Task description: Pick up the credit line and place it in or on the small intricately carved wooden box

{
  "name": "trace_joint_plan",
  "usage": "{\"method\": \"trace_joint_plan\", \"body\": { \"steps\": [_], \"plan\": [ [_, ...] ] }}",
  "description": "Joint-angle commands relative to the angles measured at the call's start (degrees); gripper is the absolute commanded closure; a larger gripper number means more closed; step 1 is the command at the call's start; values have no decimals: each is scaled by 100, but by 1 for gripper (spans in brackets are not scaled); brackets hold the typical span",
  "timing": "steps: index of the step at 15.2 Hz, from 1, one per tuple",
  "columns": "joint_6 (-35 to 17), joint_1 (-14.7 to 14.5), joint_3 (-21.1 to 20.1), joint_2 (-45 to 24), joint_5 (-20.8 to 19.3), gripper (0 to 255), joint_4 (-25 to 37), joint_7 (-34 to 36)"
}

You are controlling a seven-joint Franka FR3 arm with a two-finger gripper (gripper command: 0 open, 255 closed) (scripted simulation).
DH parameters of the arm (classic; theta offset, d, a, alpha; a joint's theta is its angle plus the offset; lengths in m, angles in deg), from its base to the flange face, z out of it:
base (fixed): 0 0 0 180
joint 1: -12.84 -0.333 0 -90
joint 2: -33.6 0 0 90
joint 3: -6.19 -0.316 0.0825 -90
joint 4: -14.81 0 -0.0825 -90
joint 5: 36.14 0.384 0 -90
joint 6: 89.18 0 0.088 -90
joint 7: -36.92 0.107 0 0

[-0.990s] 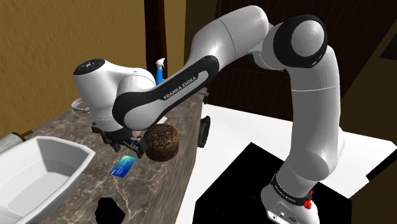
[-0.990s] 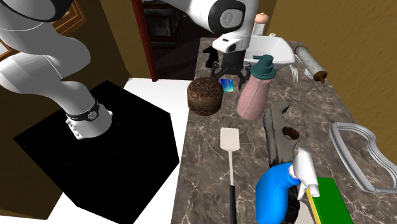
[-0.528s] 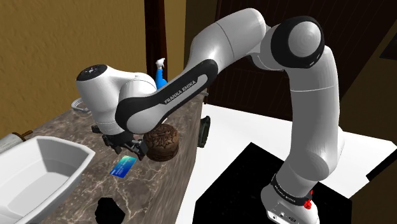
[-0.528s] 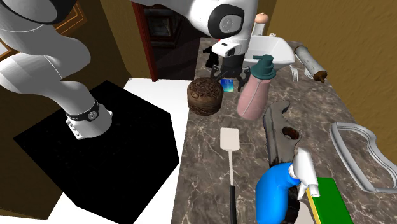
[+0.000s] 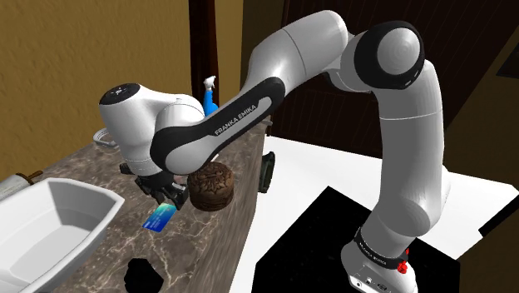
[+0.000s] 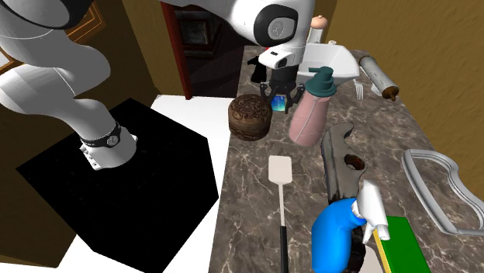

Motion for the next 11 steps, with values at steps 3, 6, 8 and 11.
{"method": "trace_joint_plan", "body": {
  "steps": [3,6,8,11],
  "plan": [
    [5,9,-2,5,11,255,-28,-1],
    [111,38,-52,74,85,255,35,-59],
    [215,73,-106,153,165,255,91,-118],
    [376,121,-180,266,280,255,184,-205]
  ]
}}
